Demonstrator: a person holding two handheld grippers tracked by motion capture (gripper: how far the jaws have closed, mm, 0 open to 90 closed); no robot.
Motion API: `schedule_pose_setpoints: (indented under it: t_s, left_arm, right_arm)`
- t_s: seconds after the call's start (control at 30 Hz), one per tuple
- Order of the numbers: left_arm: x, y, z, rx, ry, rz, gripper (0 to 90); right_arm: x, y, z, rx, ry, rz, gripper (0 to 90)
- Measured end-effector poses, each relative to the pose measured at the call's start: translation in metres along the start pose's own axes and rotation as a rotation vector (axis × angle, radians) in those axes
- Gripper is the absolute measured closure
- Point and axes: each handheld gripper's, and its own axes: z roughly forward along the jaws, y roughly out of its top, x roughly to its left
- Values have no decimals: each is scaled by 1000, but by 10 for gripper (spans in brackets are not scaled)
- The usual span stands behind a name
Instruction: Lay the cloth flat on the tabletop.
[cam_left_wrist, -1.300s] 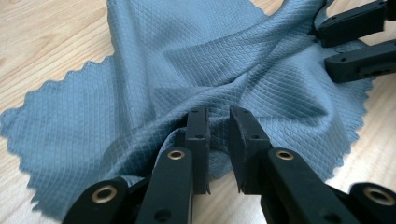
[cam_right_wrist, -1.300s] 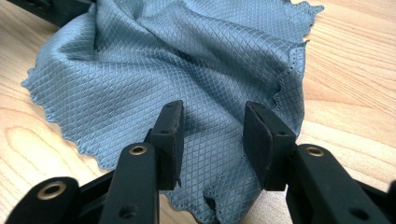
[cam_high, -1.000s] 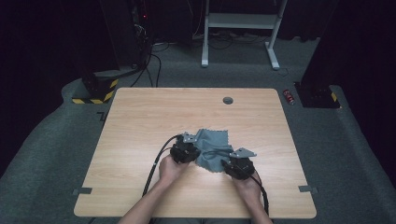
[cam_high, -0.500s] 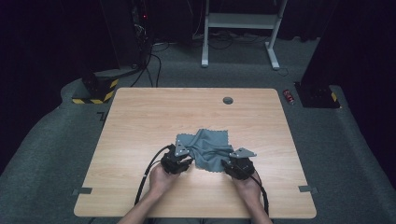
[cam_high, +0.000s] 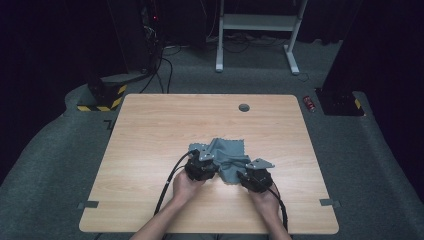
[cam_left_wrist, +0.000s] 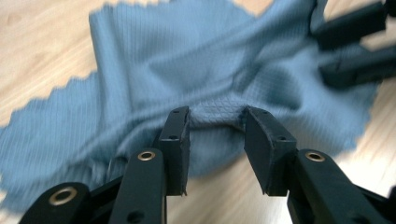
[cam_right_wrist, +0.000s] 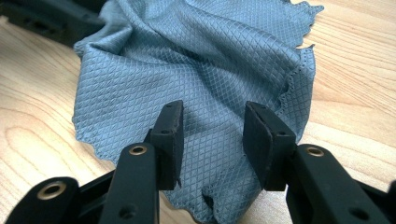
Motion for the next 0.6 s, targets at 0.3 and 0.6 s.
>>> schedule_pose_setpoints:
  t_s: [0.3, 0.6]
  left_arm:
    - [8, 14, 20, 44, 16, -6, 613]
    - [9, 1, -4, 26, 35, 17, 627]
  right_arm:
    - [0, 0, 0, 0, 0, -2, 585]
    - [0, 0, 0, 0, 0, -1, 585]
